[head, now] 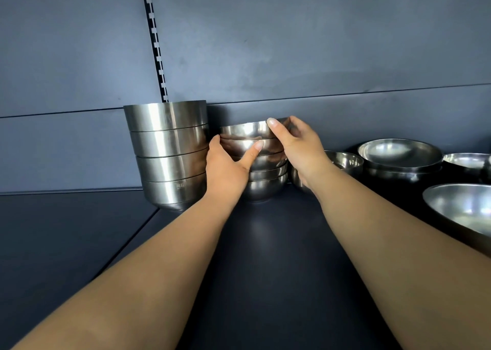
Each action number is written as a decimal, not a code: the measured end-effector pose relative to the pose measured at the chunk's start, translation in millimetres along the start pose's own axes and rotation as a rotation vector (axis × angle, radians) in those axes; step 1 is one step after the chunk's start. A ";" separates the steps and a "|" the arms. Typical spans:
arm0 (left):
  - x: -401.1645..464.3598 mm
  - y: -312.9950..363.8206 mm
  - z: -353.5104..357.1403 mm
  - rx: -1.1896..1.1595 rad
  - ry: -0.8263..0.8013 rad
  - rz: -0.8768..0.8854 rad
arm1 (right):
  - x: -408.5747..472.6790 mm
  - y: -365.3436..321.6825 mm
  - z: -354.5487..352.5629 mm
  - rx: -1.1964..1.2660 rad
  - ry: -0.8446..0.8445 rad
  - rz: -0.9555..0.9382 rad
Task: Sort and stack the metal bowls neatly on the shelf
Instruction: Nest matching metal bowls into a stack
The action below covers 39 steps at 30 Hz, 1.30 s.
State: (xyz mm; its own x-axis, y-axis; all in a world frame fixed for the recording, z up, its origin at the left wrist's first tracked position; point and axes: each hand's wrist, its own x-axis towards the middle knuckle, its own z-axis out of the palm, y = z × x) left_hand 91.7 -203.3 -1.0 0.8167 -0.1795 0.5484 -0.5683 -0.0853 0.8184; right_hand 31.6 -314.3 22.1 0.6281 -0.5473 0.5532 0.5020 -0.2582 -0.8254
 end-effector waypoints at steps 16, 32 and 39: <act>0.6 -6.4 -5.0 -0.136 -0.160 -0.112 | -7.0 -5.1 0.9 -0.071 -0.016 0.100; 6.7 -7.1 -8.4 0.041 -0.135 -0.060 | -5.7 -9.3 -0.8 -0.255 0.036 0.108; 5.7 -7.8 -6.3 0.013 -0.193 -0.097 | -5.7 -11.0 -0.1 -0.396 0.062 0.063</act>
State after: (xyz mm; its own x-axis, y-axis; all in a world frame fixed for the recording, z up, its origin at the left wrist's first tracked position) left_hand 101.4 -197.5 -3.2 0.8343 -0.3536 0.4230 -0.4899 -0.1236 0.8629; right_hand 22.5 -308.4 28.1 0.6075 -0.6154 0.5023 0.1879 -0.5031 -0.8436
